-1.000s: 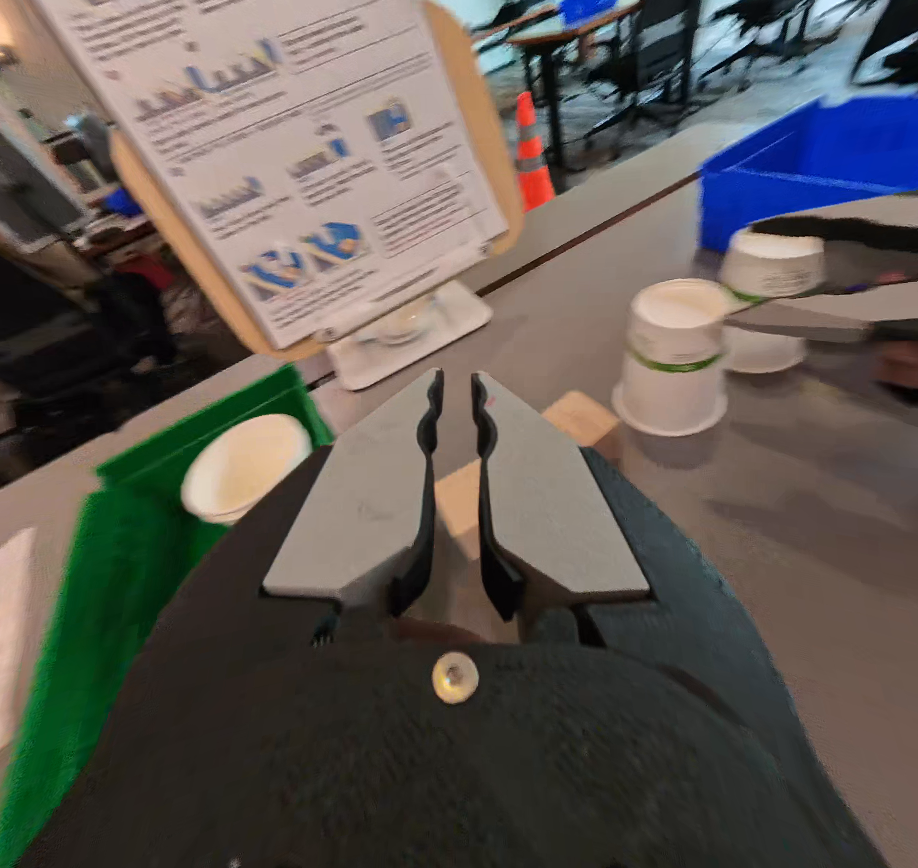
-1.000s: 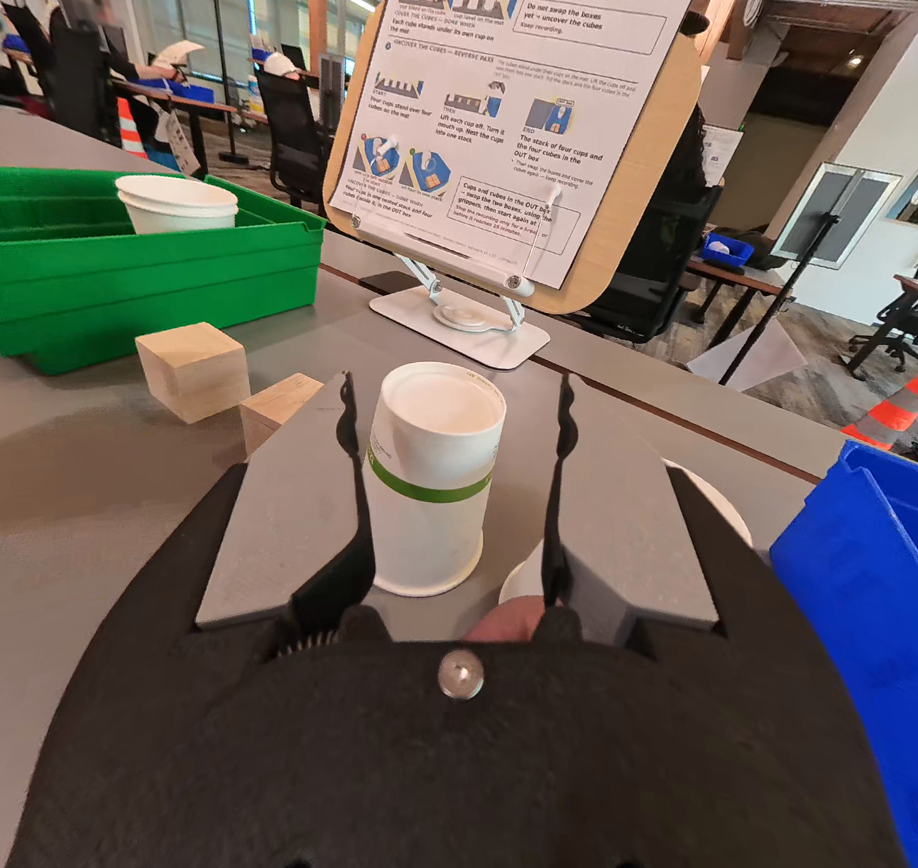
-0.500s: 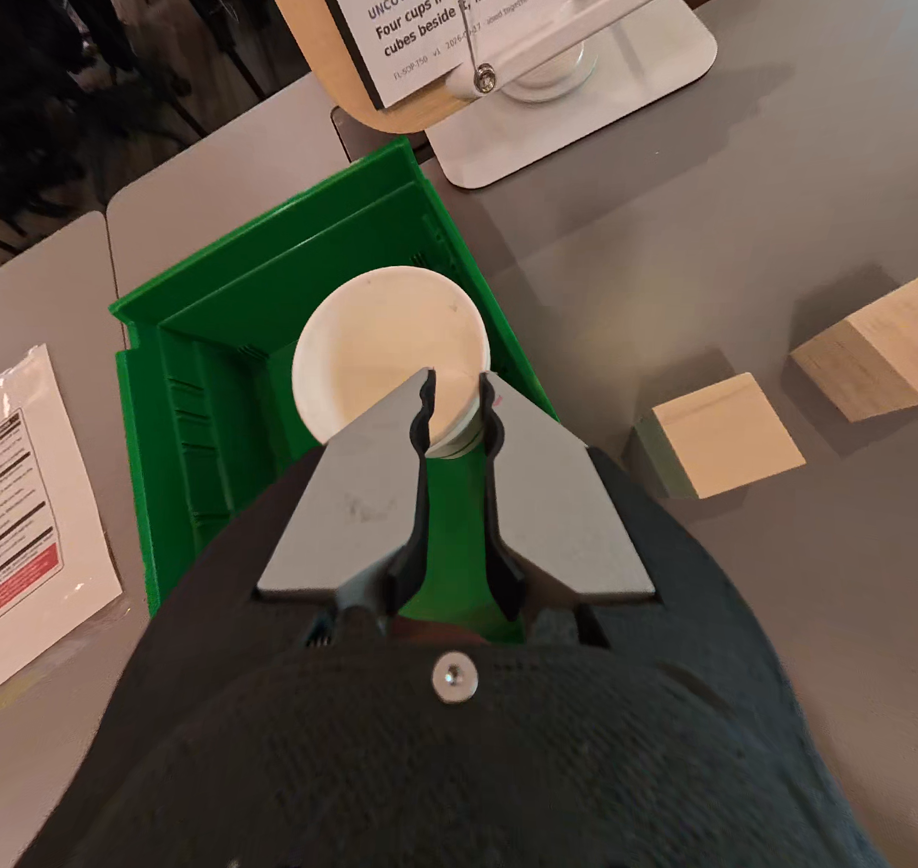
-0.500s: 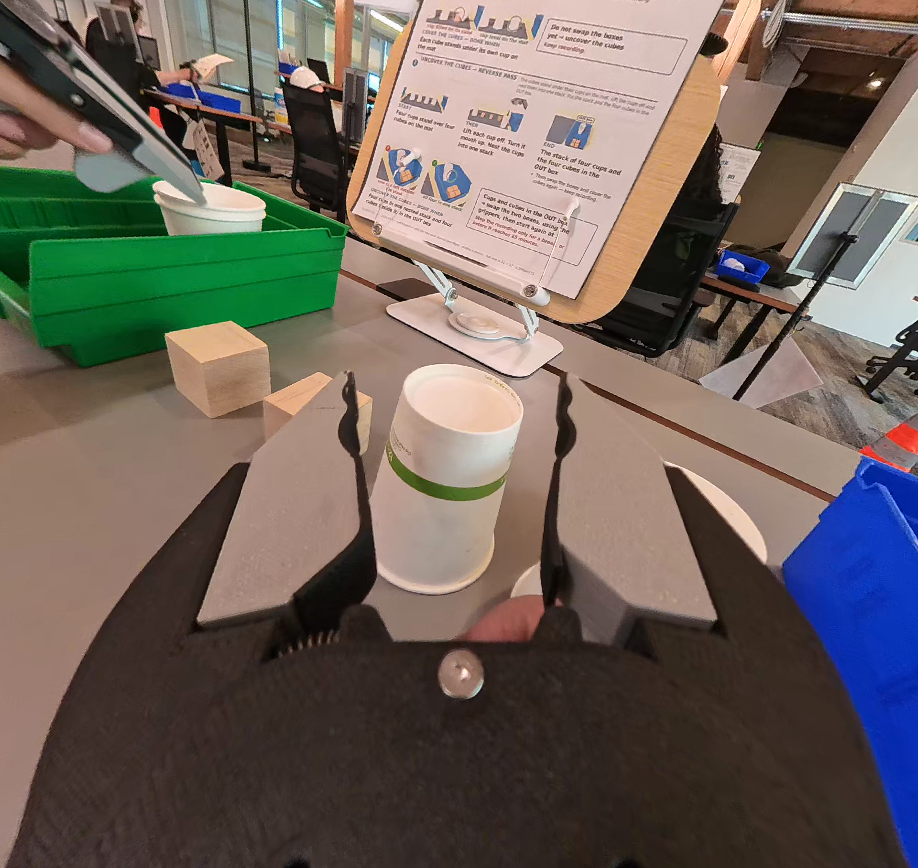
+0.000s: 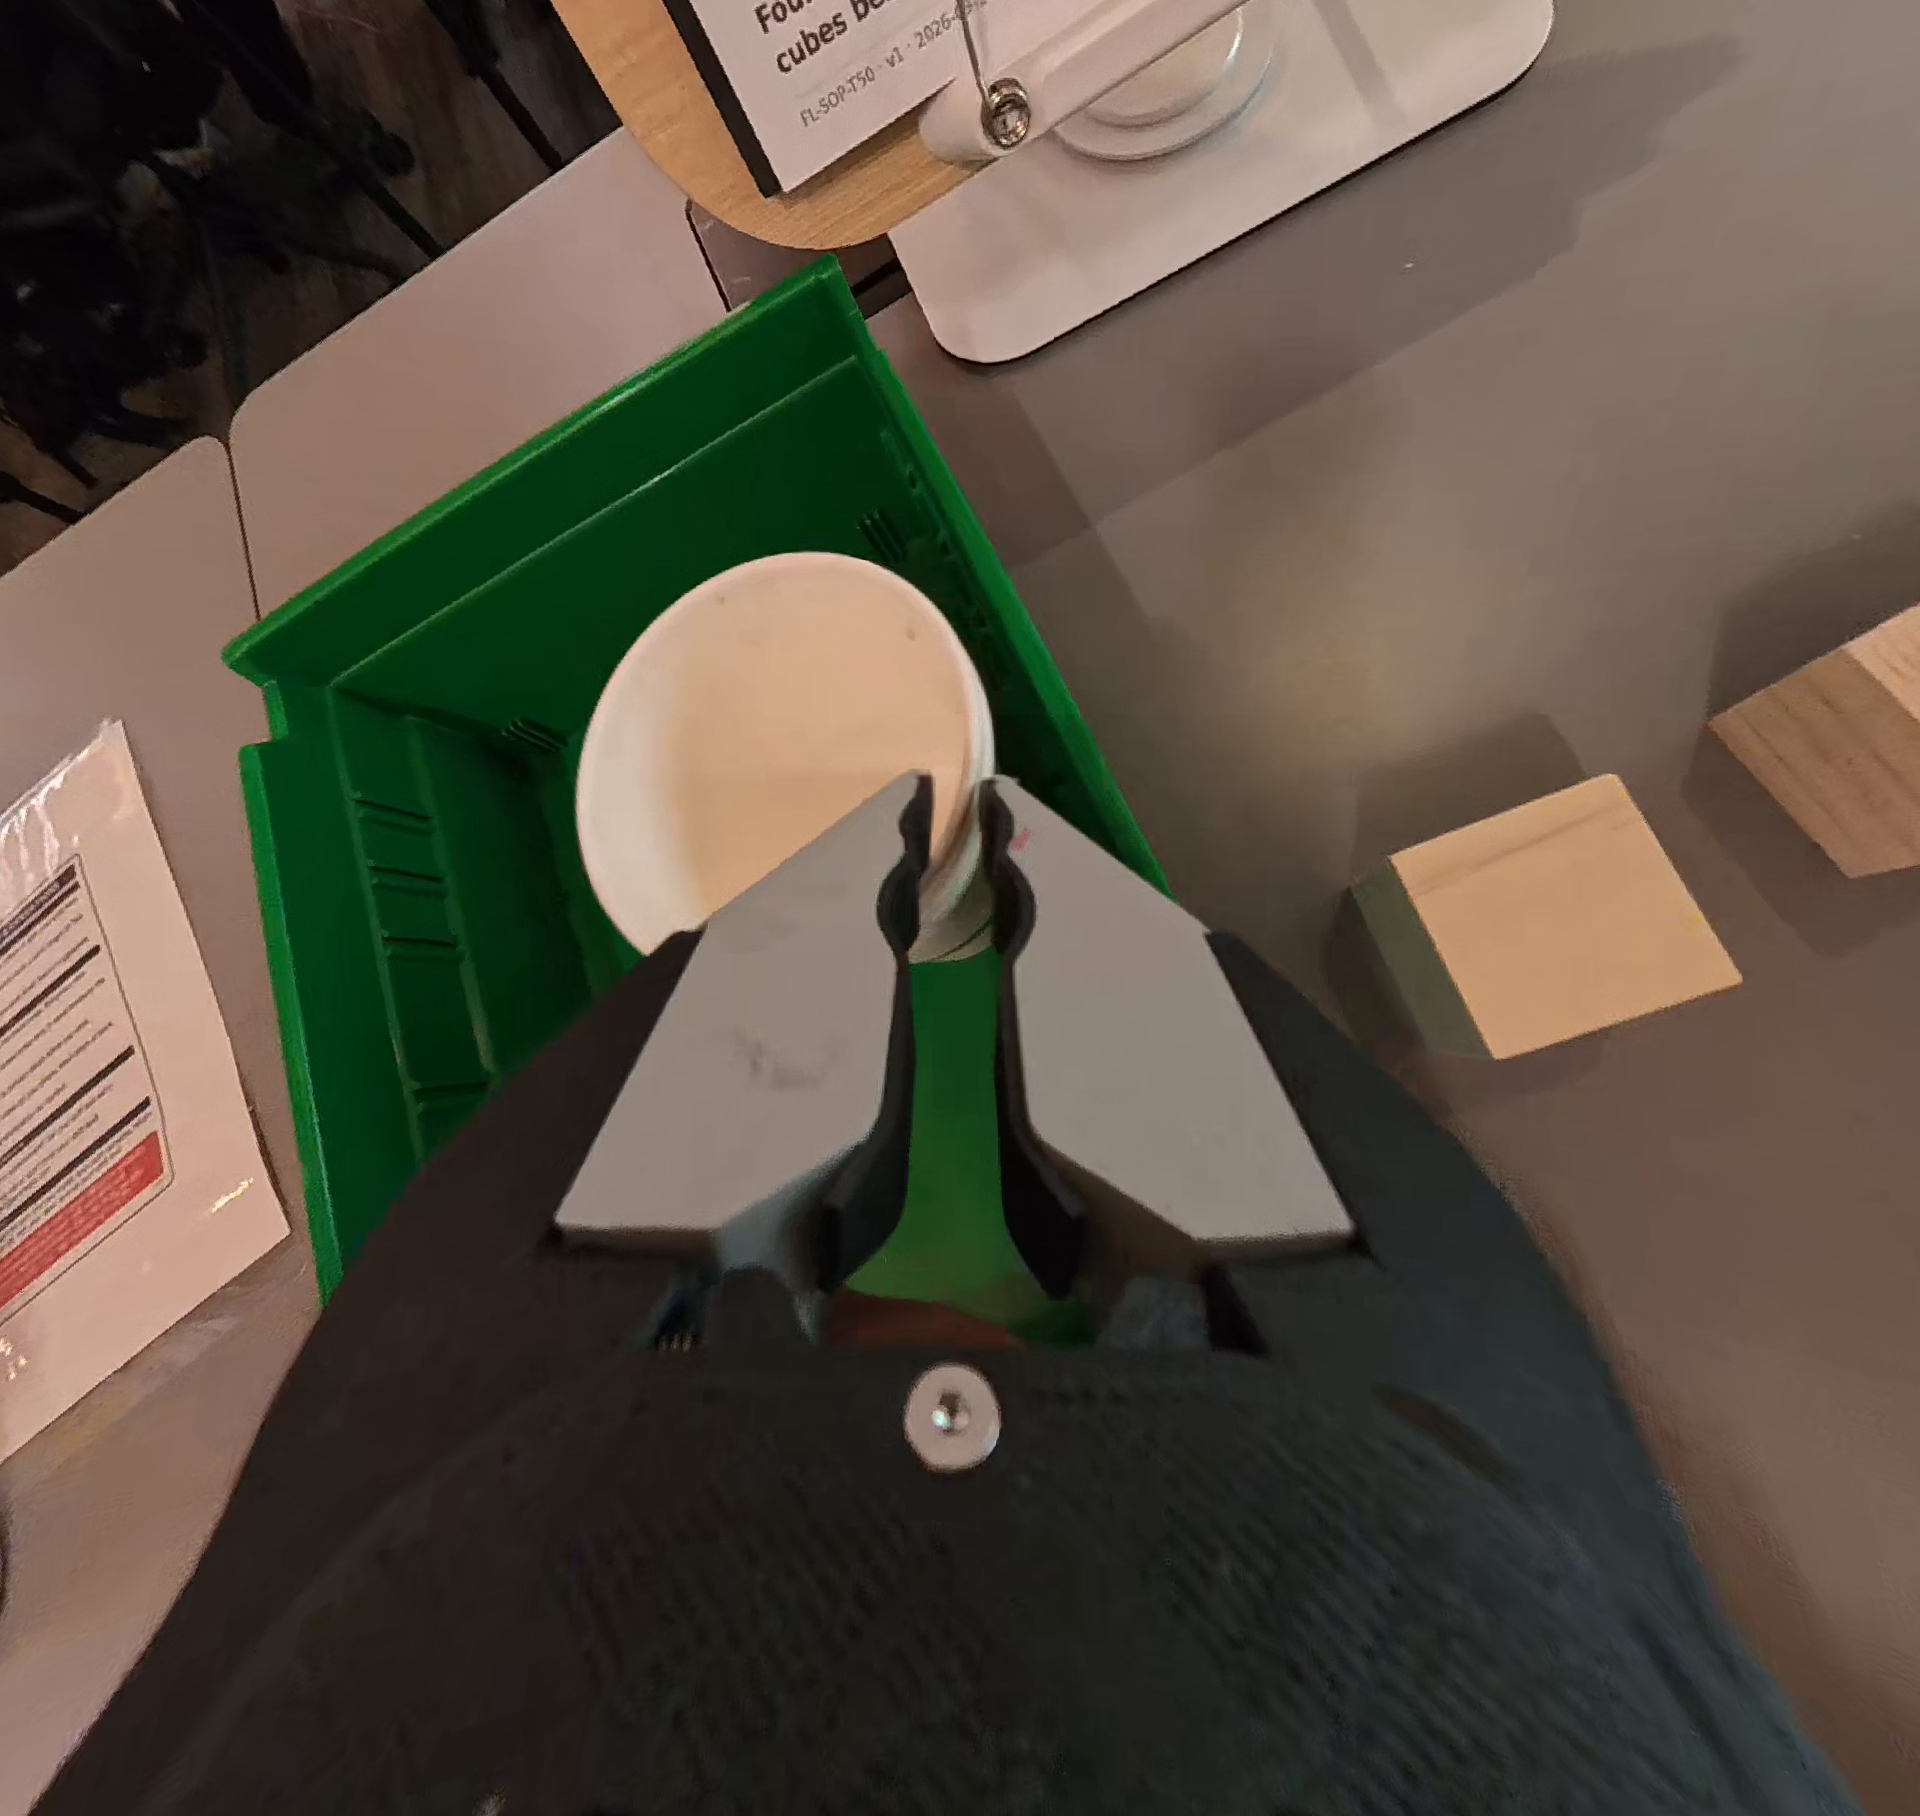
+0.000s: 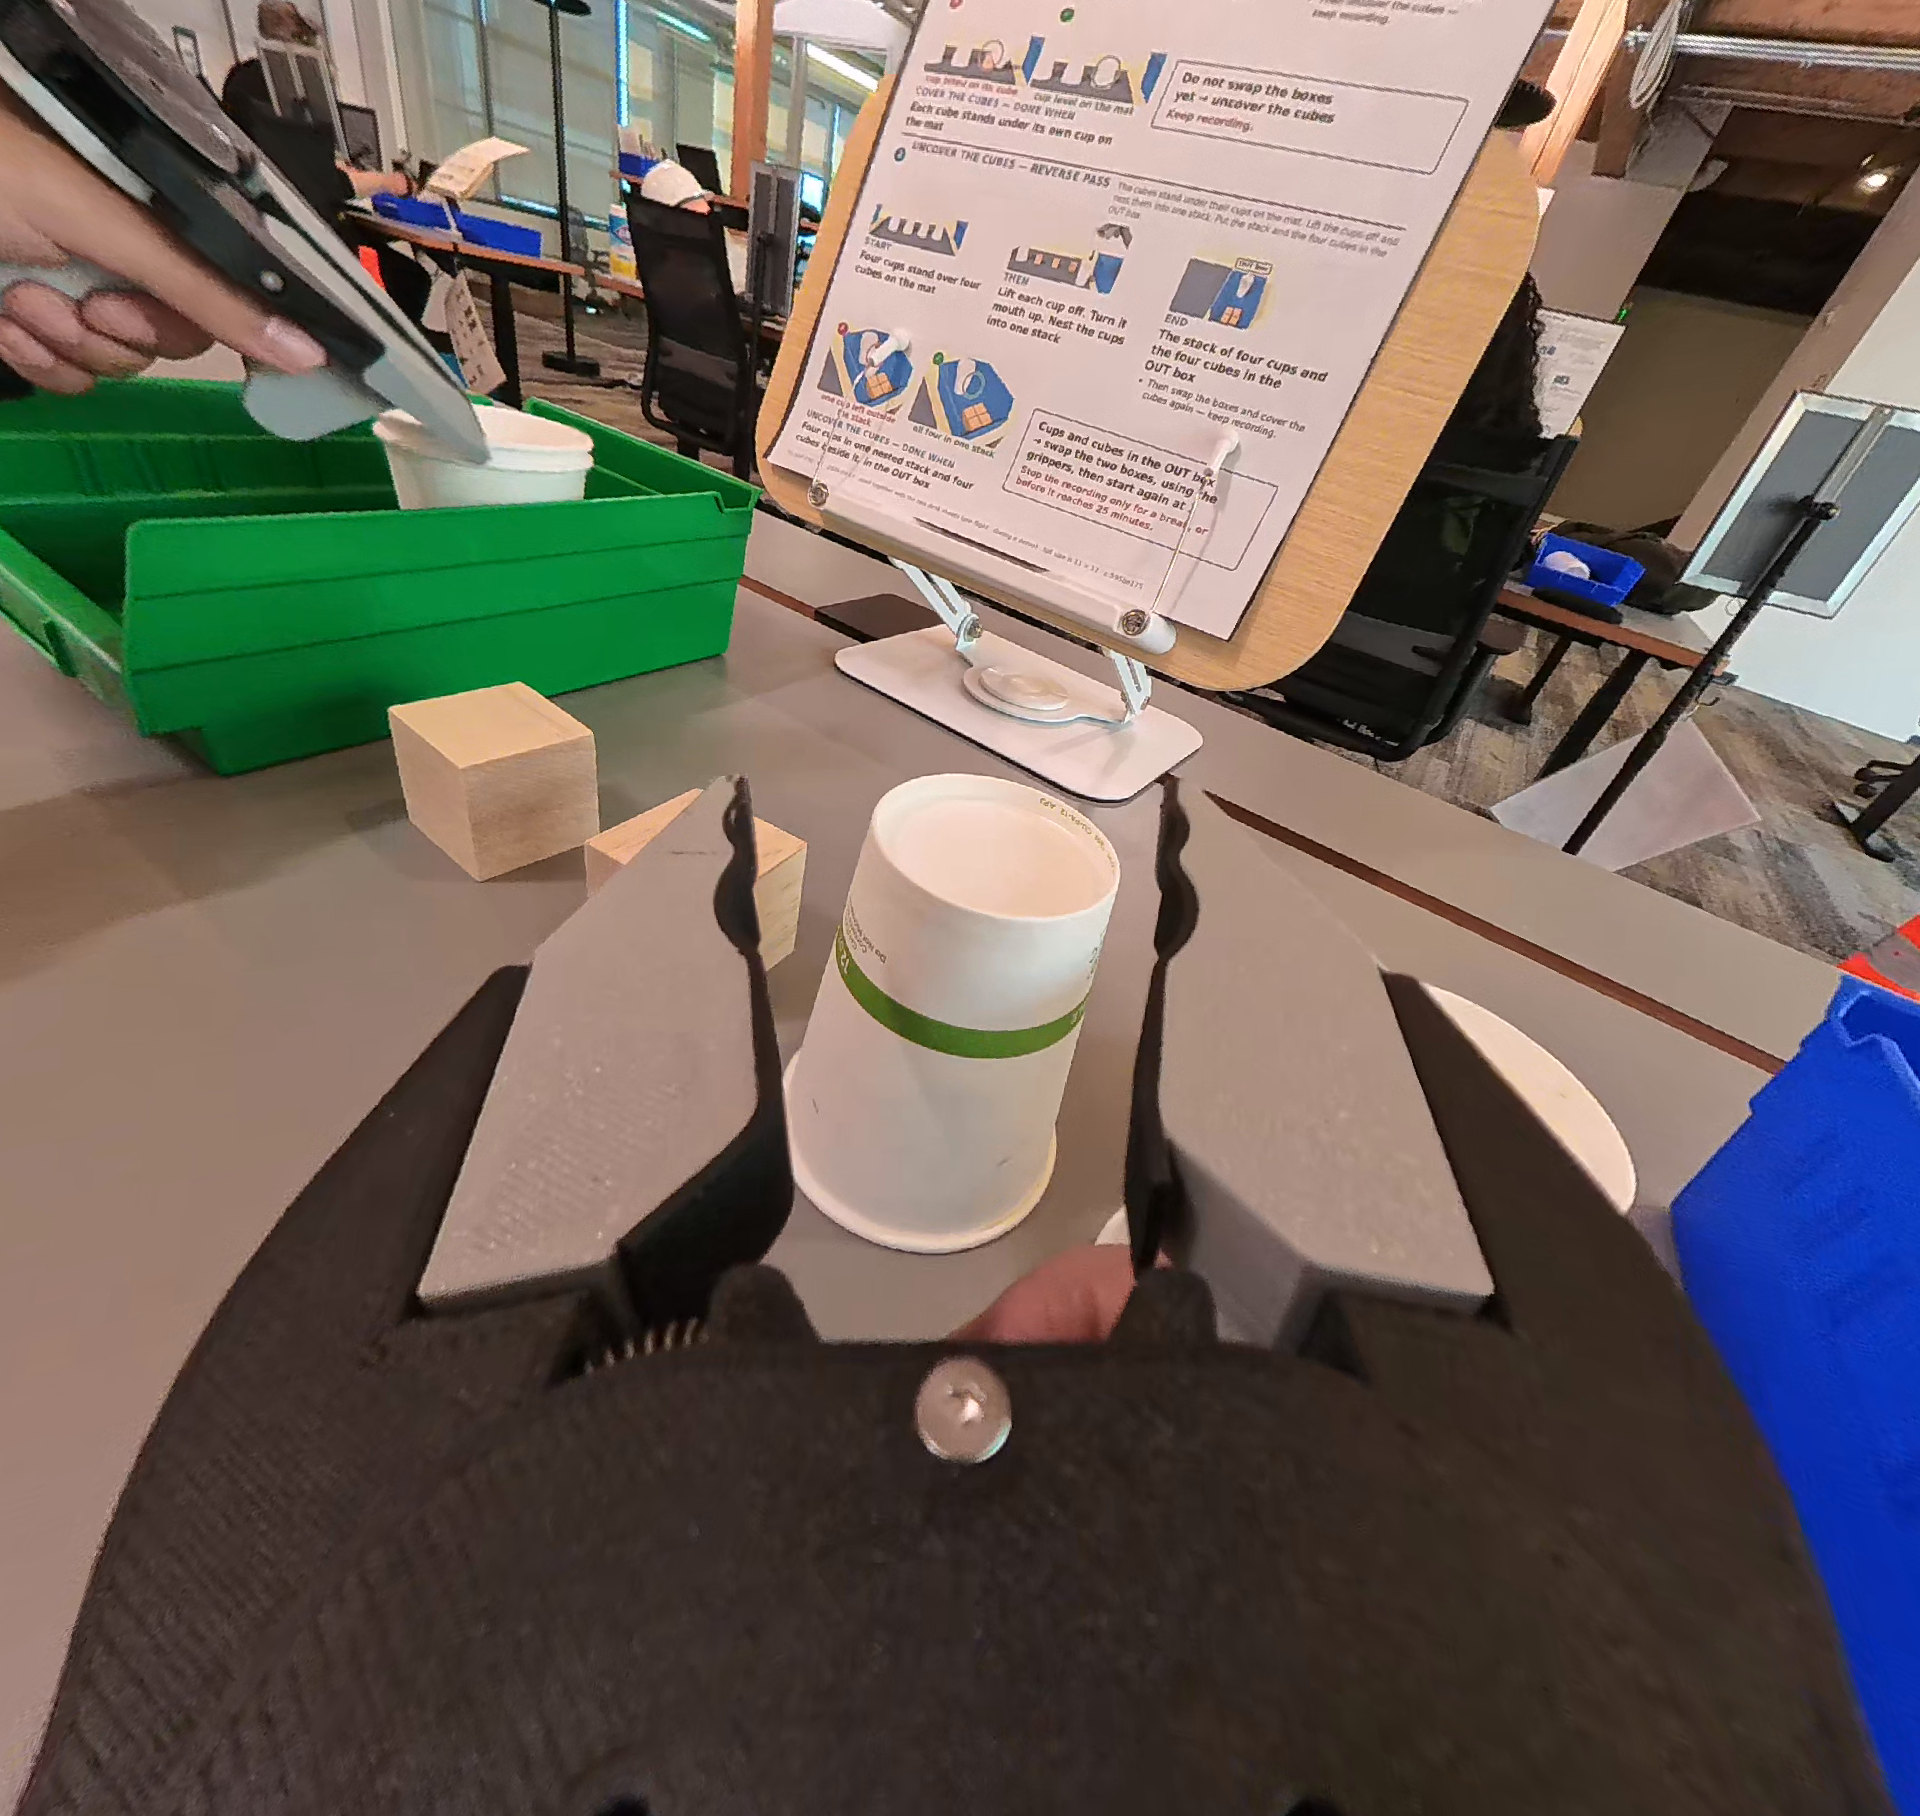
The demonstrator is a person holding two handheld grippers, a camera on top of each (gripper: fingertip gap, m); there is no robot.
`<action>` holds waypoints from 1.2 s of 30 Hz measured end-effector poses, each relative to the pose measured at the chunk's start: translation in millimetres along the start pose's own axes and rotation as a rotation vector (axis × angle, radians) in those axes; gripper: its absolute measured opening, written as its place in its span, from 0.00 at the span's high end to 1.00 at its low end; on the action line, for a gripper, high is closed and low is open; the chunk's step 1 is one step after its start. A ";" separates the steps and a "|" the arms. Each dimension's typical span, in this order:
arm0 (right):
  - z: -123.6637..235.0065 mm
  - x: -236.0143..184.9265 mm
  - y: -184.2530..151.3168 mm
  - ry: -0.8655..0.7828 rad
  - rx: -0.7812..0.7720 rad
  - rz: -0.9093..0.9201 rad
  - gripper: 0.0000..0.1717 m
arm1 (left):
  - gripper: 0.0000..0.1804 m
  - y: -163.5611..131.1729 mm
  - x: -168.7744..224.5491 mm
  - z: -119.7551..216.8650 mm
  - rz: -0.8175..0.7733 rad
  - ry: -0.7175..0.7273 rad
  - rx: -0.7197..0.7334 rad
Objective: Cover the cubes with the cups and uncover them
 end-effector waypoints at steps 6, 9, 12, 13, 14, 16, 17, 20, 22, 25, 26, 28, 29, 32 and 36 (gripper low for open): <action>0.3 -1.1 0.5 0.001 0.000 0.003 0.57 | 0.99 0.0 -2.7 2.8 -0.006 0.001 -0.007; 0.7 -1.8 2.1 0.008 -0.001 0.002 0.57 | 0.99 6.8 -4.9 15.4 -0.031 0.054 0.033; 2.2 -3.0 2.0 0.010 0.002 0.004 0.58 | 0.99 20.2 -6.2 36.5 -0.062 0.136 0.126; 2.0 -3.4 1.6 0.013 0.000 0.005 0.58 | 0.99 24.9 -5.6 43.5 -0.071 0.157 0.156; 1.8 -4.0 1.2 0.017 -0.002 0.005 0.58 | 0.99 28.8 -4.3 49.2 -0.078 0.163 0.176; 1.0 -4.9 0.3 0.021 -0.007 0.009 0.58 | 0.99 33.5 -3.0 55.9 -0.096 0.180 0.175; 1.2 -5.6 0.3 0.023 -0.009 0.012 0.58 | 0.99 35.1 -4.3 59.1 -0.112 0.217 0.174; 2.4 -7.4 1.0 0.039 -0.005 0.014 0.58 | 0.99 42.2 -2.3 73.6 -0.143 0.285 0.229; 5.4 -9.3 3.5 0.075 0.013 -0.007 0.57 | 0.99 50.4 8.6 89.3 -0.167 0.290 0.313; 10.3 -14.4 8.5 0.181 0.038 -0.076 0.56 | 0.99 63.9 40.5 116.6 -0.239 0.253 0.437; 12.7 -17.6 10.1 0.242 0.044 -0.105 0.57 | 0.99 68.0 55.0 125.6 -0.270 0.233 0.478; 17.3 -27.1 13.1 0.407 0.047 -0.166 0.60 | 0.99 75.0 87.9 142.4 -0.334 0.177 0.559; 19.9 -33.2 13.8 0.499 0.038 -0.199 0.60 | 0.99 77.5 106.8 150.1 -0.367 0.132 0.605; 25.8 -48.5 15.7 0.709 0.020 -0.306 0.55 | 0.99 78.5 169.2 168.2 -0.426 -0.078 0.765; 30.2 -51.5 22.7 0.818 0.061 -0.459 0.47 | 0.99 57.6 246.6 169.2 -0.449 -0.348 0.943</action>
Point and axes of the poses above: each gripper's, where its closed fingertips meet, z back along the fingers, y out of its top, x = y × z across the jaws, the point moved 9 cm from there along z, back along the fingers, and after that the axes turned 14 degrees about -y, right-handed, at the moved point
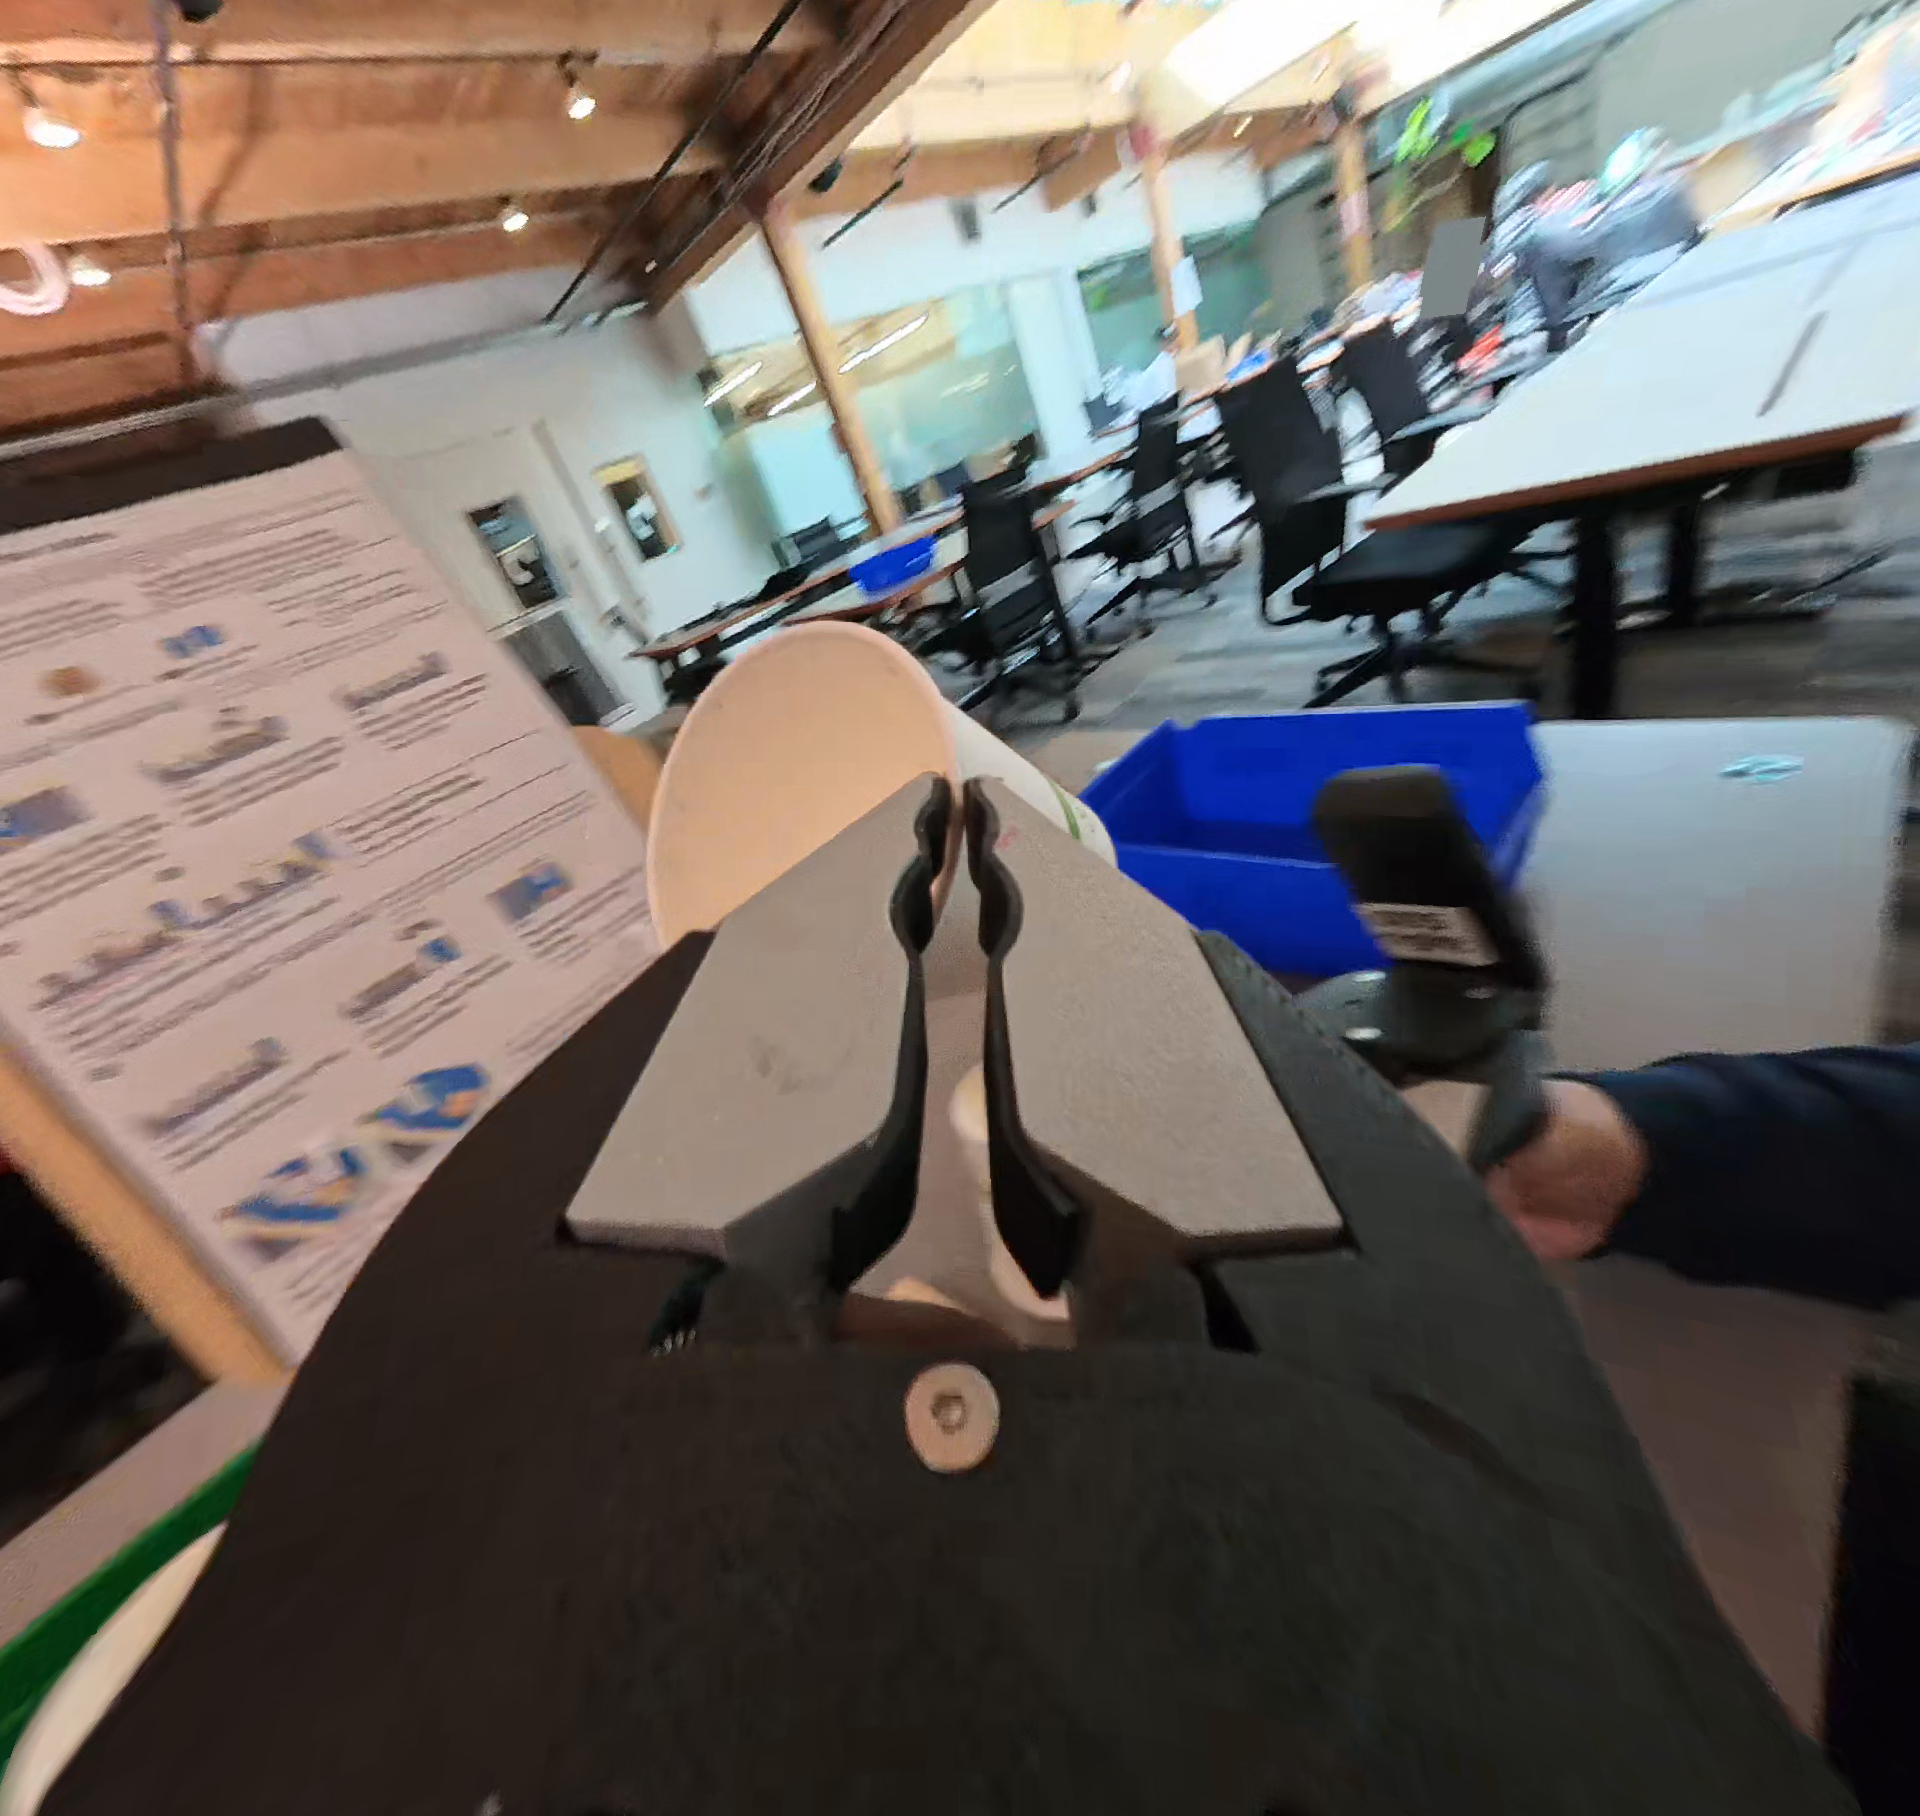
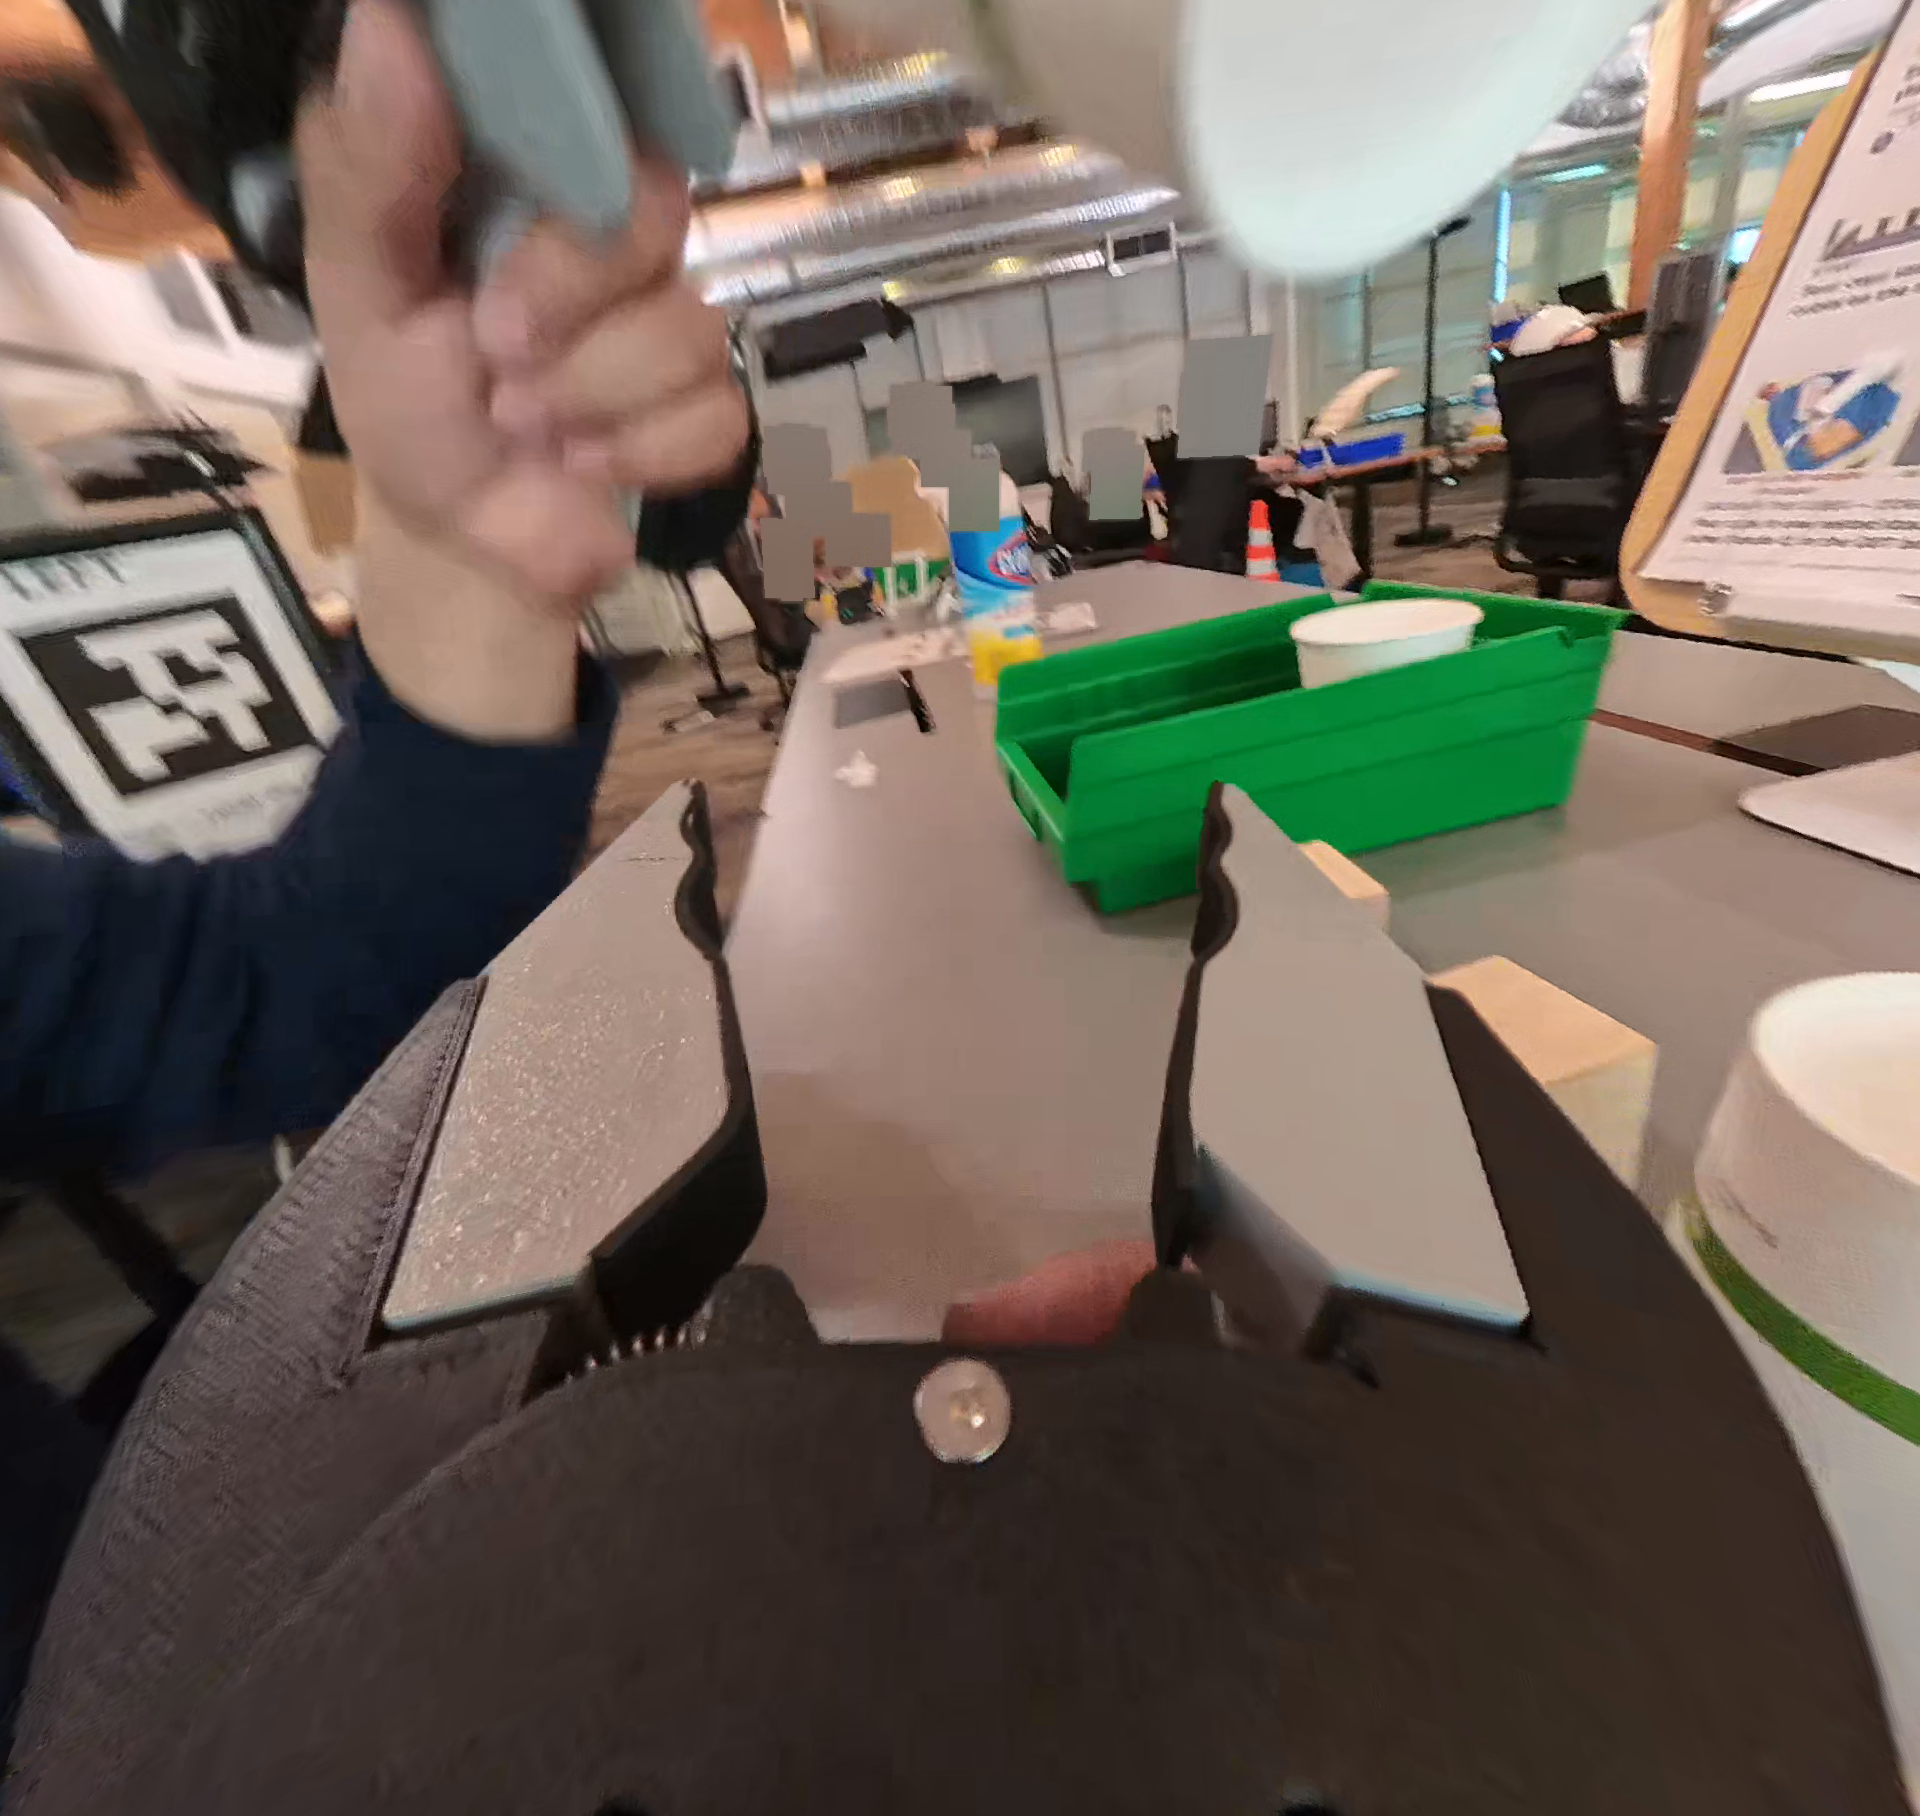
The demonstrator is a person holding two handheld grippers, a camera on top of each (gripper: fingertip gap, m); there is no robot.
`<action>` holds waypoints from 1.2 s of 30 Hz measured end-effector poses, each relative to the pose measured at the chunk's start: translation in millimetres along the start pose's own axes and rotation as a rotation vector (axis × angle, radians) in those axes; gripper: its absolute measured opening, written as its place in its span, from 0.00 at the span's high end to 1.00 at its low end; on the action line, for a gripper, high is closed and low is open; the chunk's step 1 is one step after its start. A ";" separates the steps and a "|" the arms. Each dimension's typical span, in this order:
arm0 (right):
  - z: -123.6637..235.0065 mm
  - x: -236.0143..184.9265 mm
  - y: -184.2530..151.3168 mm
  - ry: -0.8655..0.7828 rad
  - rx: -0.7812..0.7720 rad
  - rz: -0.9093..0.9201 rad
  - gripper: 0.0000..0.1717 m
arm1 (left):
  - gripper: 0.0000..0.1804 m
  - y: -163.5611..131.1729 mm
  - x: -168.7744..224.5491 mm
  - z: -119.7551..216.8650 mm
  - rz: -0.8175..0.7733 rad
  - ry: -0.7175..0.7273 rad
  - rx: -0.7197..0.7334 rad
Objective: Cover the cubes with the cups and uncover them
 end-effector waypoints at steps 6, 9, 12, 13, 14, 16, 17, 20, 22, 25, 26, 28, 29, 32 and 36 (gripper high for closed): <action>22.9 19.7 23.7 0.108 0.200 -0.306 0.39 | 0.99 -47.6 66.7 -21.8 0.105 -0.101 0.087; 32.0 34.7 29.4 0.118 0.255 -0.380 0.40 | 0.99 -70.8 76.4 -25.1 0.188 -0.147 0.084; 36.4 40.5 31.2 0.112 0.290 -0.423 0.41 | 0.99 -94.5 80.8 -27.8 0.232 -0.197 0.019; 36.2 42.0 31.2 0.103 0.288 -0.428 0.42 | 0.99 -101.5 81.9 -28.3 0.231 -0.210 0.002; 35.9 42.9 30.7 0.093 0.281 -0.425 0.43 | 0.99 -108.4 83.0 -28.8 0.231 -0.233 -0.020; 35.9 43.8 29.9 0.082 0.284 -0.427 0.47 | 0.99 -123.0 83.2 -30.5 0.244 -0.266 -0.081; 36.6 44.6 29.6 0.087 0.285 -0.422 0.49 | 0.99 -130.1 83.6 -31.1 0.249 -0.287 -0.107; 35.1 45.2 26.9 0.038 0.235 -0.346 0.49 | 0.99 -145.7 81.5 -31.8 0.293 -0.296 -0.125; 33.6 44.9 25.2 0.007 0.209 -0.308 0.49 | 0.99 -152.4 78.9 -30.7 0.320 -0.296 -0.127; 34.2 43.7 24.9 -0.059 0.205 -0.240 0.49 | 0.91 -159.0 71.3 -21.6 0.295 -0.239 -0.195; 35.2 43.7 26.0 -0.102 0.205 -0.197 0.49 | 0.84 -161.3 66.7 -16.0 0.272 -0.197 -0.243; 36.9 42.9 27.8 -0.202 0.194 -0.081 0.50 | 0.71 -162.9 55.1 -3.5 0.232 -0.100 -0.322; 36.8 41.0 28.5 -0.242 0.185 -0.020 0.50 | 0.65 -161.2 50.1 1.6 0.218 -0.068 -0.339; 31.2 32.2 25.7 -0.294 0.153 0.108 0.49 | 0.57 -151.5 43.1 3.2 0.201 -0.036 -0.320; 20.6 17.8 16.1 -0.245 0.098 0.176 0.49 | 0.50 -153.9 51.3 -20.9 0.096 -0.060 -0.413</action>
Point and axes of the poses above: each gripper's, where its closed fingertips meet, z back along the fingers, y out of its top, x = y × z across the jaws, the point moved 9 cm from there along z, back along the fingers, and after that the axes turned 14 degrees about -y, right-handed, at the moved point
